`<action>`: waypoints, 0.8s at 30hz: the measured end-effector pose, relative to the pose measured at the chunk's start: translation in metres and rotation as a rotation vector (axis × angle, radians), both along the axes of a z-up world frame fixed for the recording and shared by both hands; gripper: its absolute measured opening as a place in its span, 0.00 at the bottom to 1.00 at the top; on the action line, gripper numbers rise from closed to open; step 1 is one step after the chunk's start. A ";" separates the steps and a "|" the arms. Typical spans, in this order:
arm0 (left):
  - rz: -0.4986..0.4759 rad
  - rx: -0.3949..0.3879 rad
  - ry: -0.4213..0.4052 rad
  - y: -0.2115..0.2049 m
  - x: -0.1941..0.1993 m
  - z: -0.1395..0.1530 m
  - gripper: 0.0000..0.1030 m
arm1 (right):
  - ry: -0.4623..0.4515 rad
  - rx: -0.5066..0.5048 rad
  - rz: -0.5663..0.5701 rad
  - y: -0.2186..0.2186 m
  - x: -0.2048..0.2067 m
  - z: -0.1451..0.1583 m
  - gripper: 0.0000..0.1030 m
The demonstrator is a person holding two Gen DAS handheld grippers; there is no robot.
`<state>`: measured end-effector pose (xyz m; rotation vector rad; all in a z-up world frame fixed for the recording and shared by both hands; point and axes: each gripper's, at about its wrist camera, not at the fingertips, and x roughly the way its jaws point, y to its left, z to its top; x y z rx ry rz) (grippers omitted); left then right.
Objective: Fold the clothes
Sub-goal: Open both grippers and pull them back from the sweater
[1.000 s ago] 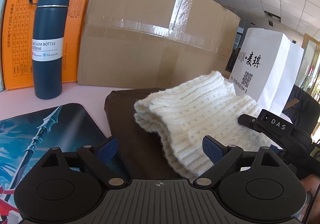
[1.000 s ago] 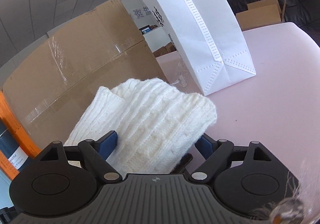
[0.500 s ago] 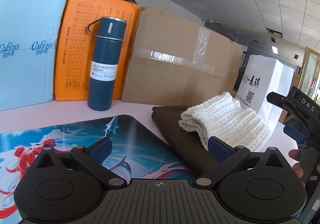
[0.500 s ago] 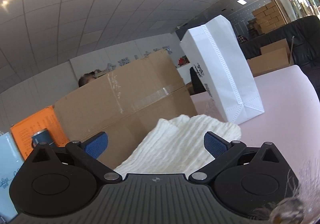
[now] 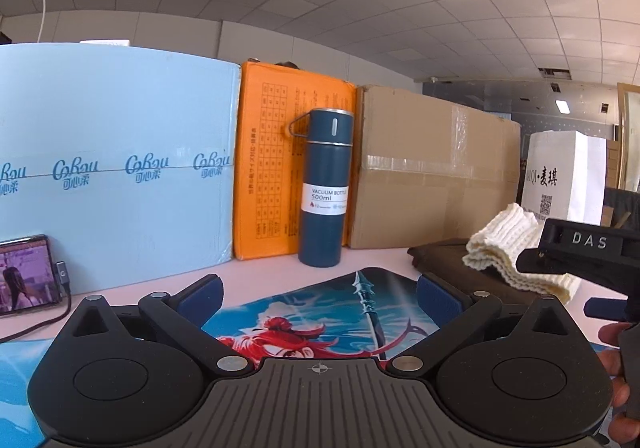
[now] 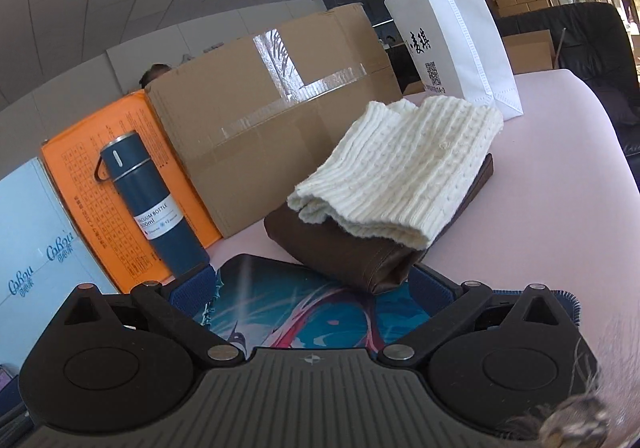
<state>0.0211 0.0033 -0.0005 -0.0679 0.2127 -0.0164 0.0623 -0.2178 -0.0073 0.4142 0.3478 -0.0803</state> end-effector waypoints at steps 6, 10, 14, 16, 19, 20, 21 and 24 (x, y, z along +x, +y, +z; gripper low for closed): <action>-0.013 0.029 -0.020 0.000 -0.006 -0.001 1.00 | 0.026 -0.154 -0.083 0.025 0.003 -0.011 1.00; -0.007 0.064 -0.040 -0.005 -0.010 -0.001 1.00 | 0.034 -0.214 -0.090 0.032 0.004 -0.011 1.00; -0.002 0.072 -0.041 -0.005 -0.011 -0.001 1.00 | 0.045 -0.242 -0.093 0.036 0.004 -0.011 1.00; -0.001 0.075 -0.043 -0.006 -0.011 -0.001 1.00 | 0.065 -0.233 -0.105 0.034 0.002 -0.011 1.00; 0.000 0.077 -0.045 -0.006 -0.012 0.000 1.00 | 0.075 -0.180 -0.108 0.028 -0.005 -0.013 1.00; 0.000 0.078 -0.044 -0.006 -0.012 -0.001 1.00 | 0.072 -0.168 -0.110 0.026 -0.007 -0.014 1.00; -0.001 0.079 -0.043 -0.006 -0.011 -0.001 1.00 | 0.072 -0.163 -0.114 0.025 -0.008 -0.014 1.00; -0.010 0.082 -0.038 -0.007 -0.010 -0.001 1.00 | 0.079 -0.150 -0.122 0.024 -0.009 -0.015 1.00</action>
